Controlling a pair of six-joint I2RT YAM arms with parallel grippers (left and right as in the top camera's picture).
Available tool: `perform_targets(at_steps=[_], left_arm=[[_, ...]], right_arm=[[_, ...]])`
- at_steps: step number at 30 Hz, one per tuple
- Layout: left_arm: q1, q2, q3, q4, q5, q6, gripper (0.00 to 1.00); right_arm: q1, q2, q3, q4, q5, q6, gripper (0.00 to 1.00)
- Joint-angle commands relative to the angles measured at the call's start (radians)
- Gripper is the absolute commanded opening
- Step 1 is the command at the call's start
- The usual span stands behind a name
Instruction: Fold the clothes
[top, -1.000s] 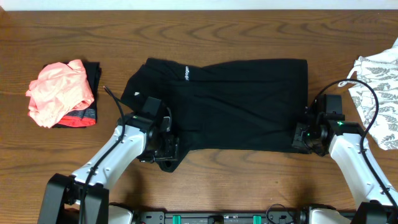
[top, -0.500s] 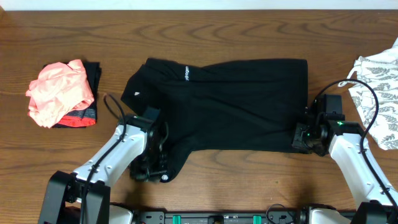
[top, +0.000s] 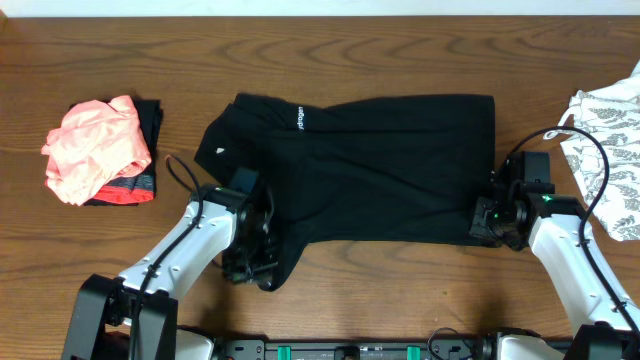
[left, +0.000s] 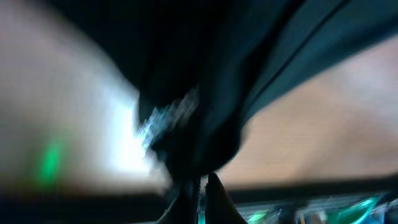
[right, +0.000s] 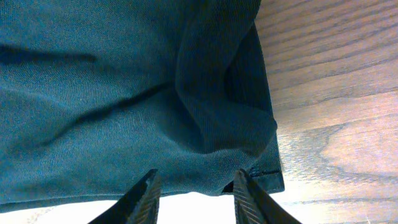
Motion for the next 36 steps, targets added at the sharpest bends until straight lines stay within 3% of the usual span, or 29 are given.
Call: perform_targets(at_steps=[1, 11, 15, 30, 36], left_arm=[[-0.003, 0.007, -0.002, 0.101, -0.016, -0.015, 0.09], [-0.003, 0.008, -0.002, 0.493, -0.399, 0.045, 0.1], [-0.003, 0.008, -0.002, 0.572, -0.472, 0.046, 0.1], [-0.003, 0.049, -0.02, 0.463, -0.355, 0.042, 0.09], [-0.003, 0.093, -0.02, 0.432, -0.171, 0.029, 0.09]], right_arm=[[0.006, 0.005, -0.007, -0.004, 0.017, 0.011, 0.38], [0.006, 0.005, -0.007, -0.008, 0.017, 0.004, 0.39], [0.006, 0.005, -0.007, -0.007, 0.017, 0.004, 0.38], [0.006, 0.005, -0.007, -0.009, 0.017, 0.004, 0.39], [0.006, 0.005, -0.007, -0.024, 0.017, -0.003, 0.39]])
